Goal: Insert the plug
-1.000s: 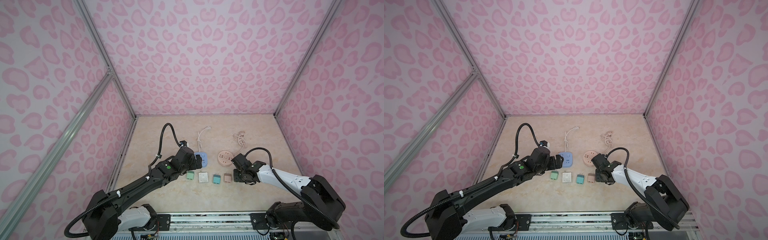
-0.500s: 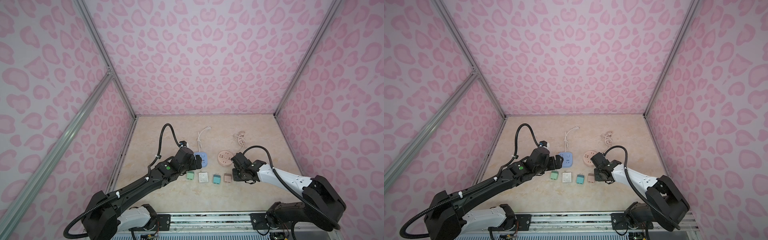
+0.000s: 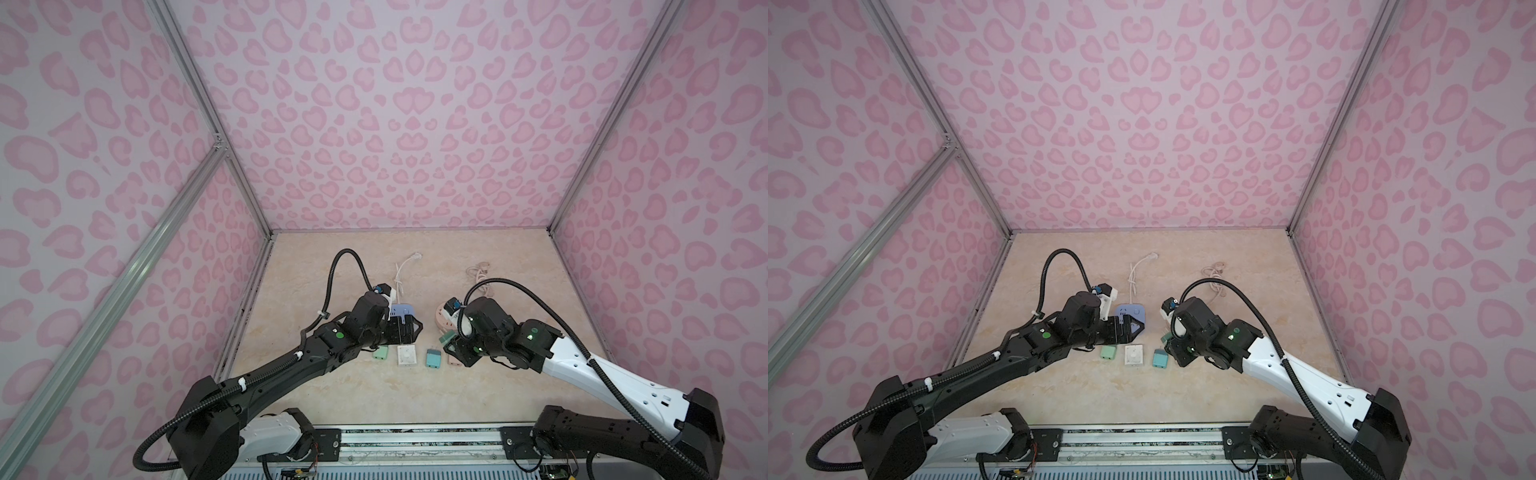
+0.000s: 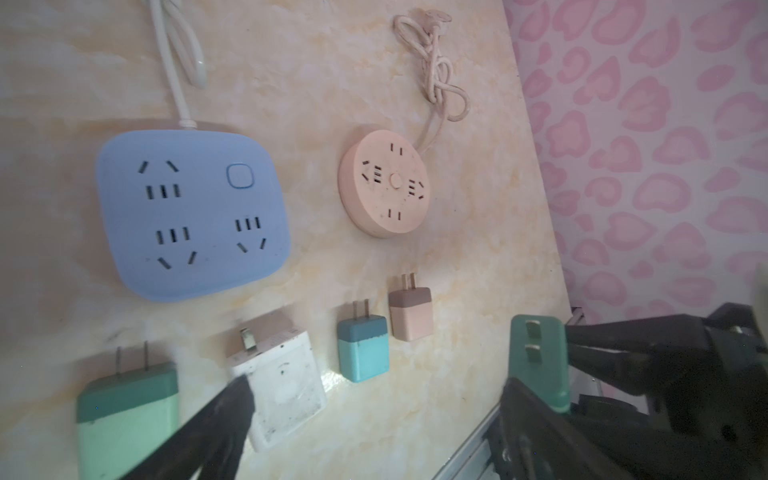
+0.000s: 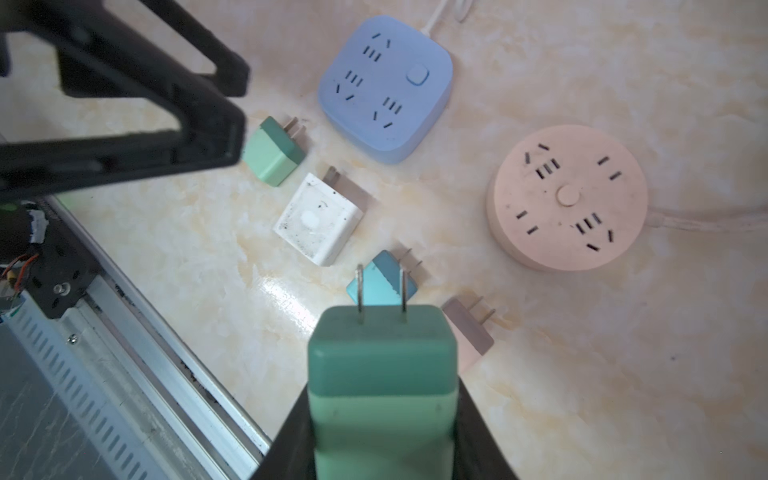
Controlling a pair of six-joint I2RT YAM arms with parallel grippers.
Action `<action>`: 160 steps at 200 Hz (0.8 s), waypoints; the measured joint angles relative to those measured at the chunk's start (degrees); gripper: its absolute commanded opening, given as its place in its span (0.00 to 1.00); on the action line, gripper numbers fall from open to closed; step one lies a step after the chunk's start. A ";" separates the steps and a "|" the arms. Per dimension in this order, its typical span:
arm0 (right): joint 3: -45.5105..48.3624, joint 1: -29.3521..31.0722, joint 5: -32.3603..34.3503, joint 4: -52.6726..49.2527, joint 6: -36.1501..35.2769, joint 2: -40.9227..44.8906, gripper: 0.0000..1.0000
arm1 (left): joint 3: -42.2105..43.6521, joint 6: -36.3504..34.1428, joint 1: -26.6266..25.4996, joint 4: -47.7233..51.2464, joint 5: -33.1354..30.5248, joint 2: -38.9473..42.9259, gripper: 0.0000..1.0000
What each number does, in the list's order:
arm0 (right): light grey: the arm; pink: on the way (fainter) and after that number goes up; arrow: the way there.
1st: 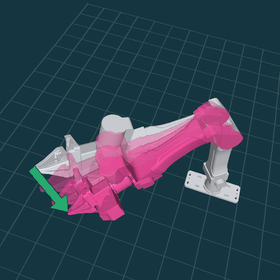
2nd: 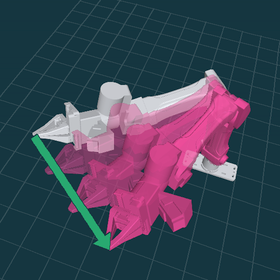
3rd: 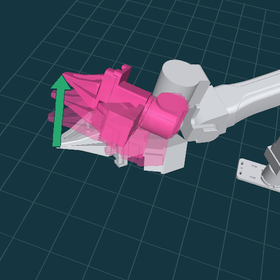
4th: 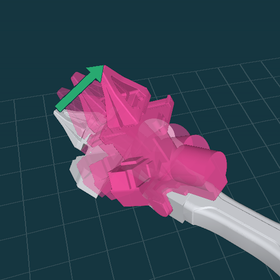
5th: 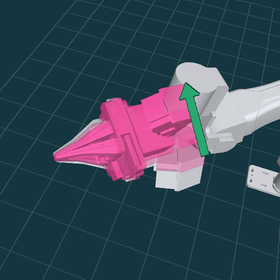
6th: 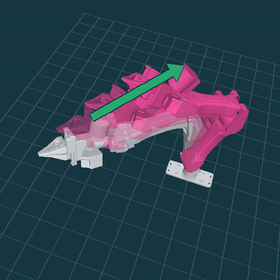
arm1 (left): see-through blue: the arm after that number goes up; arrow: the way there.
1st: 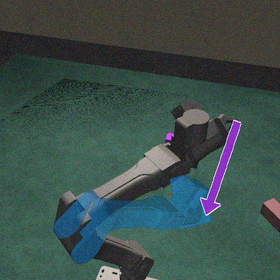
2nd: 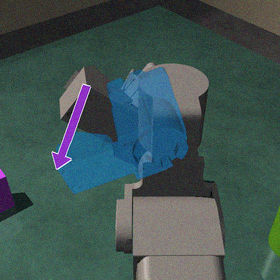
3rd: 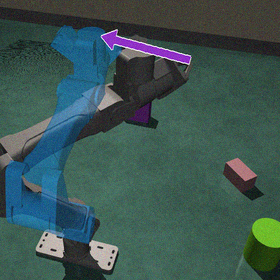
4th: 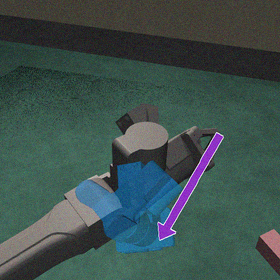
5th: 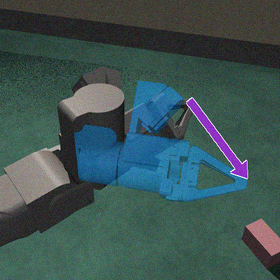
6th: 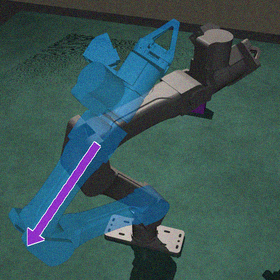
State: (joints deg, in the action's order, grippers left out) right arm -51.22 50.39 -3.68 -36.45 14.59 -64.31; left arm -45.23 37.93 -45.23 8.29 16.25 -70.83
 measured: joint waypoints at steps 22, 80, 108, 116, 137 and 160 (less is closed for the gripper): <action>-0.09 1.18 -0.24 -0.07 -1.20 -0.15 0.00 | 0.44 2.08 0.00 -3.69 4.07 -0.46 0.90; -1.29 3.19 0.26 0.50 -2.21 -0.70 0.00 | 0.50 5.44 0.00 -8.90 10.29 -2.93 0.82; -2.34 3.17 0.35 0.59 -2.38 -1.16 0.00 | 0.87 5.88 -0.11 -9.92 11.96 -3.80 0.80; -2.56 3.19 0.39 0.68 -2.38 -1.44 0.00 | 1.05 5.92 -0.17 -10.01 12.48 -3.91 0.80; -3.08 3.21 0.24 0.92 -2.40 -2.05 0.00 | 1.33 6.54 -0.37 -11.06 13.49 -3.93 0.79; -4.11 3.21 0.17 1.18 -2.45 -3.06 0.00 | 1.36 6.54 -0.79 -11.65 14.51 -3.93 0.78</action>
State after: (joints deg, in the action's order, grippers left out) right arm -55.33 53.60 -3.51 -35.27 12.14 -67.37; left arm -43.88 44.47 -46.02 -3.36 30.76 -74.76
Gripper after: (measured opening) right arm 0.355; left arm 0.786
